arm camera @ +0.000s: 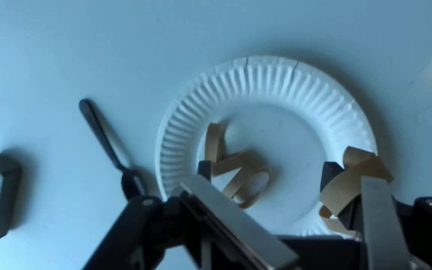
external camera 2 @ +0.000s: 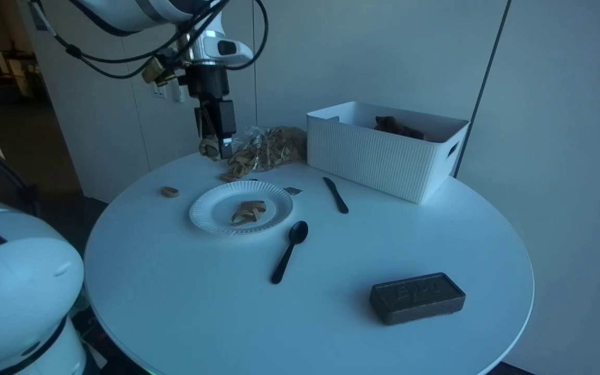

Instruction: Get the rubber bands from the table and plastic and put them on the plate

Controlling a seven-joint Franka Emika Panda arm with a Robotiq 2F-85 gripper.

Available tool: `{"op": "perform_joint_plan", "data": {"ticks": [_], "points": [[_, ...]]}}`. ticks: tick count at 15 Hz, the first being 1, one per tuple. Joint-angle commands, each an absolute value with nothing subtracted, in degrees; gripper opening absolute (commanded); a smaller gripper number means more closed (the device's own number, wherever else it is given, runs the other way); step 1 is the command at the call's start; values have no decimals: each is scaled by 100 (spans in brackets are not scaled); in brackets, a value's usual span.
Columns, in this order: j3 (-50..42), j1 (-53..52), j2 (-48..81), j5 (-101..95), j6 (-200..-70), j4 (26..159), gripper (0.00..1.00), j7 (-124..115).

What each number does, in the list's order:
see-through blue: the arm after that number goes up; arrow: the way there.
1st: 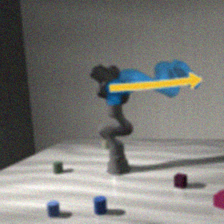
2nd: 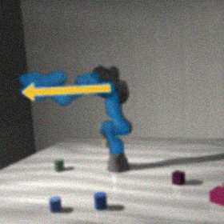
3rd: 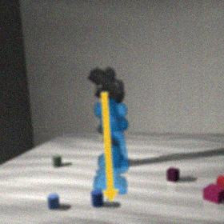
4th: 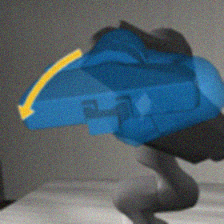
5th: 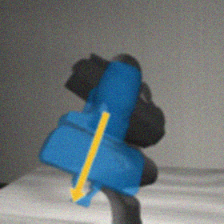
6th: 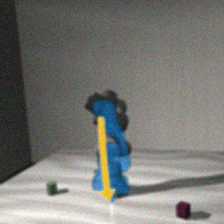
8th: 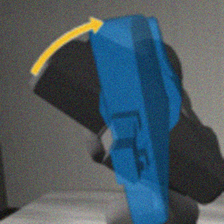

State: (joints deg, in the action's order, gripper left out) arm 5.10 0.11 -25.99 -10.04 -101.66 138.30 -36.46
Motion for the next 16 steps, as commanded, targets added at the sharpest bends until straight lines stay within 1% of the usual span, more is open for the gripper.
{"op": "perform_joint_plan", "data": {"ticks": [1,3,4,5,6,7,8,9,13,14,16], "points": [[487,-119,-2999,-277,-10360,14669,93,-3109],[531,-115,-3114,-60,-10331,15007,100,-2971],[590,-107,-3176,-5,-10358,15166,100,-3009],[654,-81,-3249,-11,-10405,15317,91,-3085],[704,-73,-3313,-16,-10467,15452,75,-3112],[767,-66,-3378,-73,-10543,15589,74,-3160],[793,-36,-3340,-136,-10586,15544,68,-3159],[794,45,-3109,-276,-10612,15219,58,-3111],[980,178,-2977,-934,-11552,15104,34,-3181],[983,263,-2844,-1062,-11700,15024,26,-3280],[952,406,-2597,-1236,-12005,14914,13,-3354]]}}
